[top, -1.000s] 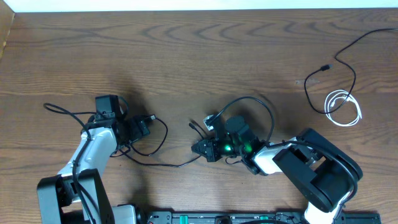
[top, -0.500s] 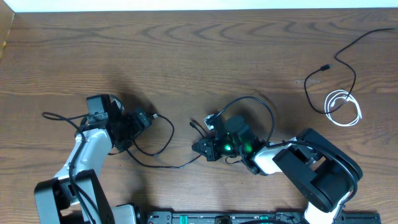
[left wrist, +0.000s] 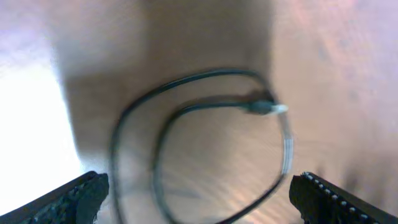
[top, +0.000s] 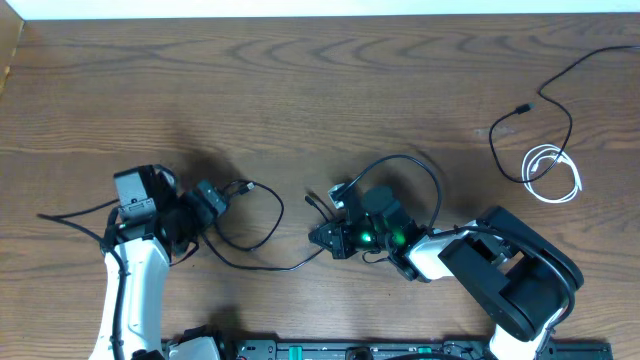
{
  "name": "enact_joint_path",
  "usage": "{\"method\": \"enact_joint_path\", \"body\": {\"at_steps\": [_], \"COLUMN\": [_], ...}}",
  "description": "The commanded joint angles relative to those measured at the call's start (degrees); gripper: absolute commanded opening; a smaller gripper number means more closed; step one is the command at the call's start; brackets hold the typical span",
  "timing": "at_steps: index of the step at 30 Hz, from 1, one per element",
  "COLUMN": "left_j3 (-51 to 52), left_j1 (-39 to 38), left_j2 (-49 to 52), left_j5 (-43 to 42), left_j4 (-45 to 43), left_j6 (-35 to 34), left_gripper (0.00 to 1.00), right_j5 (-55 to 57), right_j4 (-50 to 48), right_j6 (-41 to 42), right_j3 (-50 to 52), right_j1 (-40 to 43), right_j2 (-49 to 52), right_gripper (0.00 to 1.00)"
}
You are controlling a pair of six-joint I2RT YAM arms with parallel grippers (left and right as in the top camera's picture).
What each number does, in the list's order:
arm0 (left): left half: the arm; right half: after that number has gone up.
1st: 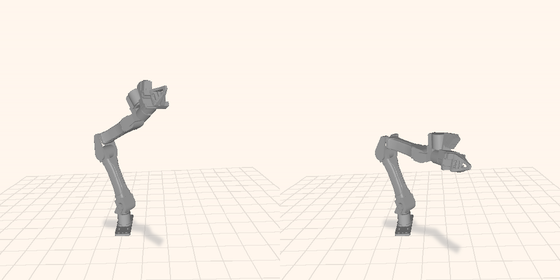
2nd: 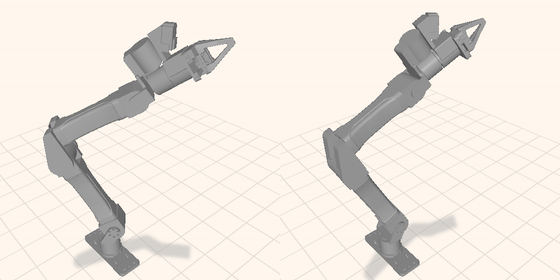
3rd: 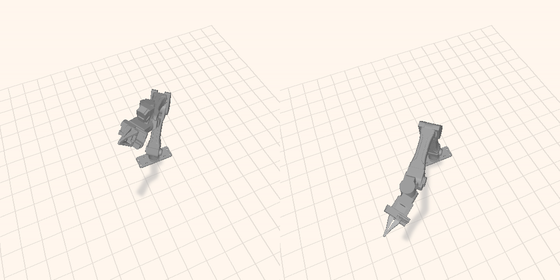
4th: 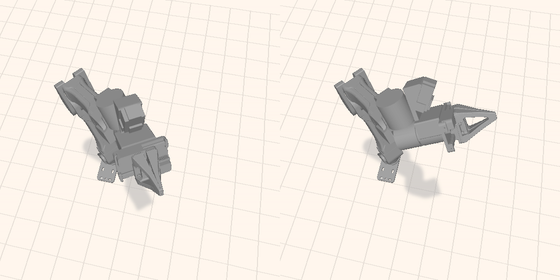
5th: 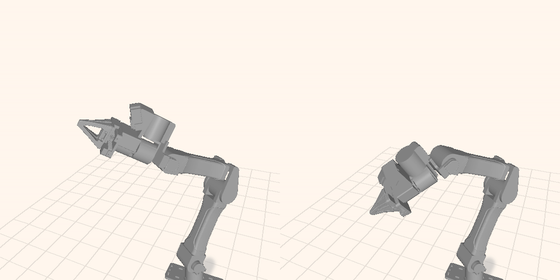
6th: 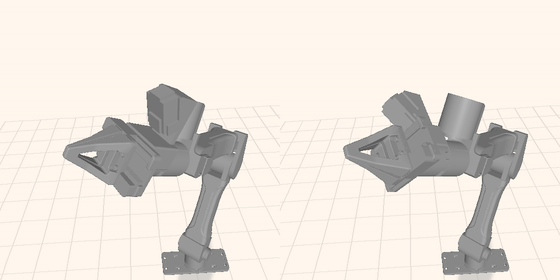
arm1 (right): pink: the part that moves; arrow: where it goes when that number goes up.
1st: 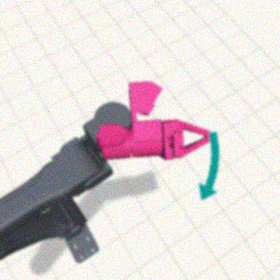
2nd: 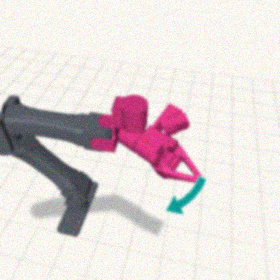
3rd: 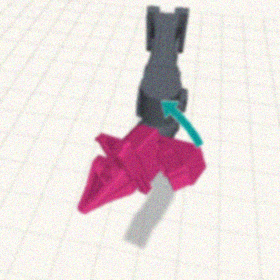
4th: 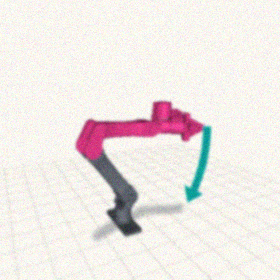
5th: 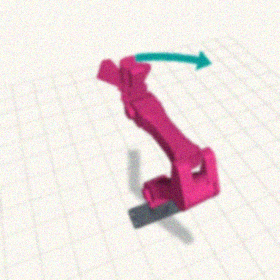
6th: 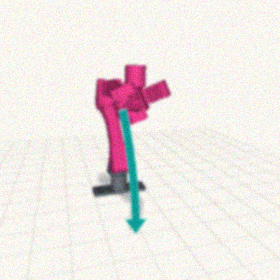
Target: Untangle cables
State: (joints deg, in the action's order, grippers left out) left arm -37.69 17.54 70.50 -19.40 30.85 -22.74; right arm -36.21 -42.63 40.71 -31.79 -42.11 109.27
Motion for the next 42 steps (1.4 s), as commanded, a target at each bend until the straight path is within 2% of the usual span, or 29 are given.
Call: {"method": "enact_joint_path", "body": {"at_steps": [1, 11, 17, 20, 25, 31, 35, 39, 42], "left_j3": [0.1, 0.1, 0.1, 0.1, 0.1, 0.1, 0.1, 0.1, 0.1], "left_j1": [0.2, 0.2, 0.2, 0.2, 0.2, 0.2, 0.2, 0.2, 0.2], "left_j2": [0.2, 0.3, 0.3, 0.3, 0.3, 0.3, 0.3, 0.3, 0.3], "left_j5": [5.1, 5.1, 5.1, 5.1, 5.1, 5.1, 5.1, 5.1, 5.1], "left_j4": [1.1, 1.1, 1.1, 1.1, 1.1, 1.1, 1.1, 1.1, 1.1], "left_j6": [0.4, 0.4, 0.4, 0.4, 0.4, 0.4, 0.4, 0.4, 0.4], "left_gripper": [0.99, 0.99, 0.99, 0.99, 0.98, 0.99, 0.99, 0.99, 0.99], "right_j5": [0.3, 0.2, -3.5, -5.8, -3.1, 9.1, 25.2, 42.4, 46.1], "right_j4": [0.0, 0.3, 0.2, 1.1, 11.2, 28.9, 43.3, 49.2, 48.7], "right_j6": [-0.9, -0.9, 4.7, 4.9, 1.5, -10.1, -22.6, -34.9, -42.0], "right_j3": [0.1, 0.1, 0.0, 0.0, -0.3, -4.7, -10.9, -15.5, -18.6], "right_j1": [0.1, 0.0, 0.7, 1.6, 2.4, 2.4, 2.4, 2.4, 2.4], "right_j2": [0.1, 0.1, -1.7, -5.9, -18.2, -35.2, -43.7, -48.9, -52.4], "right_gripper": [0.01, 0.01, 0.01, 0.01, 0.01, 0.01, 0.02, 0.01, 0.01]}}
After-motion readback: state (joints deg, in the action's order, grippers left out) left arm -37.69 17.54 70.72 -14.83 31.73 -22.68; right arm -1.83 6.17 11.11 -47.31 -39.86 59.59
